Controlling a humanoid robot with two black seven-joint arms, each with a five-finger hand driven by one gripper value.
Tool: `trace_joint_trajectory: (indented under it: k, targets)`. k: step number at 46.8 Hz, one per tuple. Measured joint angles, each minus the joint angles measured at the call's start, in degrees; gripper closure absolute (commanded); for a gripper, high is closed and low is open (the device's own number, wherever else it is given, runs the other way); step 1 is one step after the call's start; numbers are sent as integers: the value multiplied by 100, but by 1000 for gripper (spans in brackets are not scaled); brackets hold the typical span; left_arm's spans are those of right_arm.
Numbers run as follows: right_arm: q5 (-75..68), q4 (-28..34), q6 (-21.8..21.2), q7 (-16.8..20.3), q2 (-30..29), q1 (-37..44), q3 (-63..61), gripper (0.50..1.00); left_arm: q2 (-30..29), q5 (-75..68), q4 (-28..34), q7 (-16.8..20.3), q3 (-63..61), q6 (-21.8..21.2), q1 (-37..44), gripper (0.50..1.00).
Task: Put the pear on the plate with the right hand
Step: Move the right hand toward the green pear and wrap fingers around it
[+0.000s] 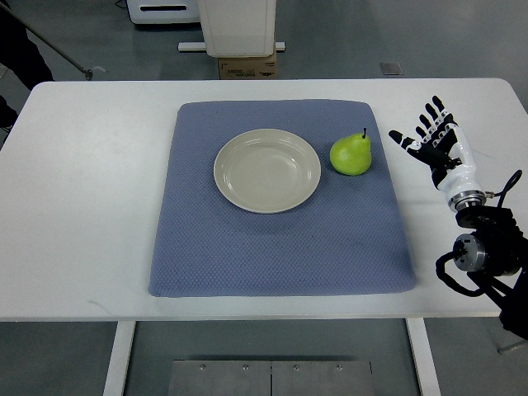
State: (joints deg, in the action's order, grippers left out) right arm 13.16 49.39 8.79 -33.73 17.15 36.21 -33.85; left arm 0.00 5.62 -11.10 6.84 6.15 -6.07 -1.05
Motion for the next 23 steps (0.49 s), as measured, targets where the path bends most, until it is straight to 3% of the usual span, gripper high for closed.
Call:
trace_joint_trajectory:
  k: [15, 23]
  targets:
    - [76, -38, 8, 2, -118, 54, 63, 500, 0, 0, 1, 1, 0, 0, -2, 500]
    - [260, -371, 13, -28, -354, 195, 209, 500, 0, 0, 0, 3, 0, 0, 1, 500]
